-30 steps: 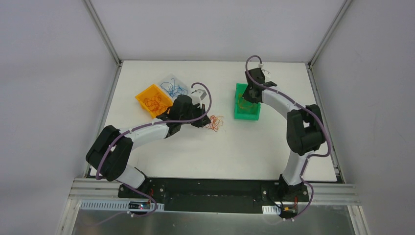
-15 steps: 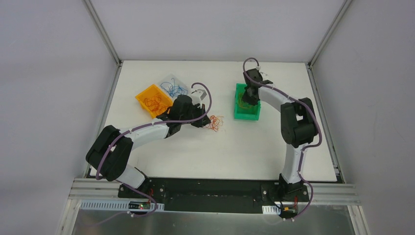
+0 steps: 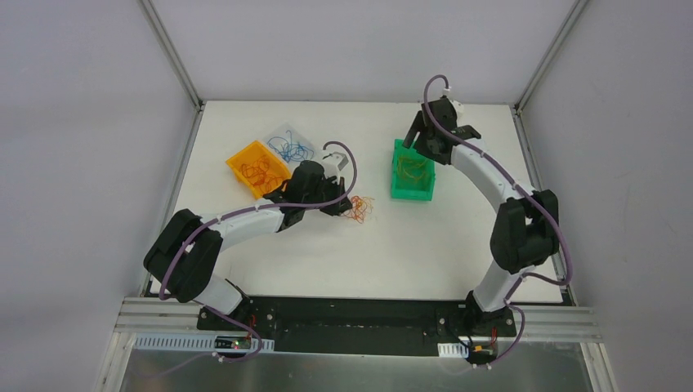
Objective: Untangle the cables
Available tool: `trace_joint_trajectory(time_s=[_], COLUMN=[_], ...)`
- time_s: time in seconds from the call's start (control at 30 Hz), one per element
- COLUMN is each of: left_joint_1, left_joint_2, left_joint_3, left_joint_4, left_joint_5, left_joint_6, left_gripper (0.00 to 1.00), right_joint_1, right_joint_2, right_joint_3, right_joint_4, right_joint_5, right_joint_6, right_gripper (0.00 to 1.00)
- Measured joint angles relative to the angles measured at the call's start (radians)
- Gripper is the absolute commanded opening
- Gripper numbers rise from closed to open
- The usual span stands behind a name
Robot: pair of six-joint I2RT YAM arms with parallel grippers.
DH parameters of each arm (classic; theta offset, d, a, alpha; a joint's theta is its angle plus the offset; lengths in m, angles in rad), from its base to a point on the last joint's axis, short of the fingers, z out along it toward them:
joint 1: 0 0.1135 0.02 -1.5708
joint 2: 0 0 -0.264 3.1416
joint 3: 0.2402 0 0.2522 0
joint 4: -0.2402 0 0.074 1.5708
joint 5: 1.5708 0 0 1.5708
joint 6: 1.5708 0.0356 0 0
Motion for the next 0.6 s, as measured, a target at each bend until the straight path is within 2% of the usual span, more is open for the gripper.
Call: trace_joint_trajectory(time_s=[0.13, 0.2, 0.37, 0.47, 0.6], left_joint_1=[0.000, 0.000, 0.000, 0.000, 0.000], left_joint_2=[0.000, 0.000, 0.000, 0.000, 0.000], left_joint_3=[0.000, 0.000, 0.000, 0.000, -0.004], left_joint_4=[0.000, 0.002, 0.016, 0.029, 0.085], left_joint_5=[0.001, 0.005, 0.036, 0.079, 0.162], left_joint_6=[0.000, 0.000, 0.000, -0.003, -0.013], left_gripper=[0.00, 0.00, 0.00, 0.00, 0.00], right_joint_1=[0.004, 0.013, 0.061, 0.079, 0.082], right_joint_2=[-0.089, -0.164, -0.358, -0.484, -0.573], right_joint_3=[-0.042, -0.114, -0.357, -0.560, -0.726], right_joint_4=[0.005, 0.030, 0.150, 0.269, 0.379], right_joint_5=[-0.047, -0.100, -0.298, -0.431, -0.548], right_joint_6=[-0.015, -0.030, -0.072, -0.087, -0.087], right_gripper=[0.77, 0.77, 0.66, 0.65, 0.66])
